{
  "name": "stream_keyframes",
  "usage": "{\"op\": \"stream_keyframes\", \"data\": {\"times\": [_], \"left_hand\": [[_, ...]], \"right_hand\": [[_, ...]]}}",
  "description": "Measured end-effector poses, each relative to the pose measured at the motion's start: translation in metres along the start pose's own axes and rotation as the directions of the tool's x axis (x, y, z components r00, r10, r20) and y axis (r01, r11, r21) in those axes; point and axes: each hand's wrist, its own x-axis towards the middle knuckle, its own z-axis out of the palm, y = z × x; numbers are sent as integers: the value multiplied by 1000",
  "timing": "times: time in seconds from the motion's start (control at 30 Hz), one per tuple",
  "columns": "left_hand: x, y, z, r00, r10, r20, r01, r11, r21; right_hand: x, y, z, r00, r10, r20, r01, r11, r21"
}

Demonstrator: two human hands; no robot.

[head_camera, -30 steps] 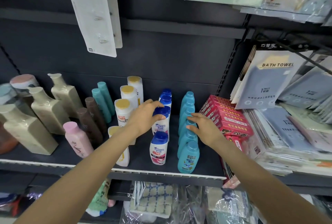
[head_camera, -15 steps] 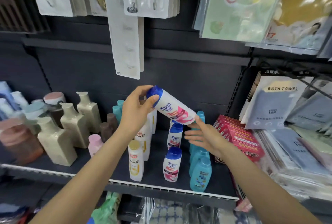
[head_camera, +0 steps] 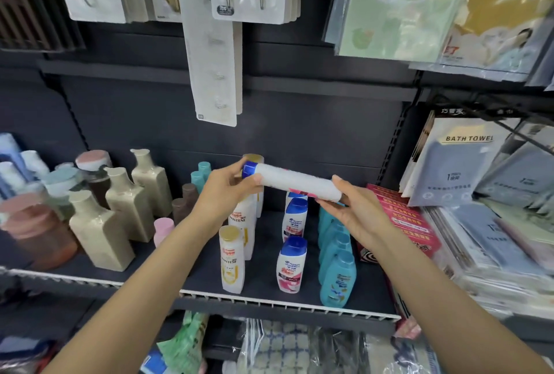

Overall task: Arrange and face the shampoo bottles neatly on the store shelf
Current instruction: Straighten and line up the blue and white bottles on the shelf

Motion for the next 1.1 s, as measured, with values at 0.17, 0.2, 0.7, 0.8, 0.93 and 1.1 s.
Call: {"op": "stream_keyframes", "data": {"times": [0.17,0.2,0.7,0.8,0.93,1.1], "left_hand": [[-1,-6,-2,987,-158,18,159,974,-164],[-1,-8,-3,986,-164,25,166,971,-173],[-6,-15,-14,998,0,70,5,997,-71],[-6,-12,-14,997,41,64,-39,999,-32],[-1,-7,-13,1000,-18,9,18,998,-60],[8,-2,-5,996,-44,-73,41,998,-47]], "right_hand": [[-4,-8,-8,988,-125,96,135,985,-109],[-4,-10,-9,982,-144,124,156,983,-100],[-8,-14,-12,949,-162,272,170,985,-5],[-6,-12,-13,967,-147,209,160,986,-49],[-3,-6,-13,988,-97,120,114,983,-146],[4,6,-9,996,-21,88,43,964,-261]]}}
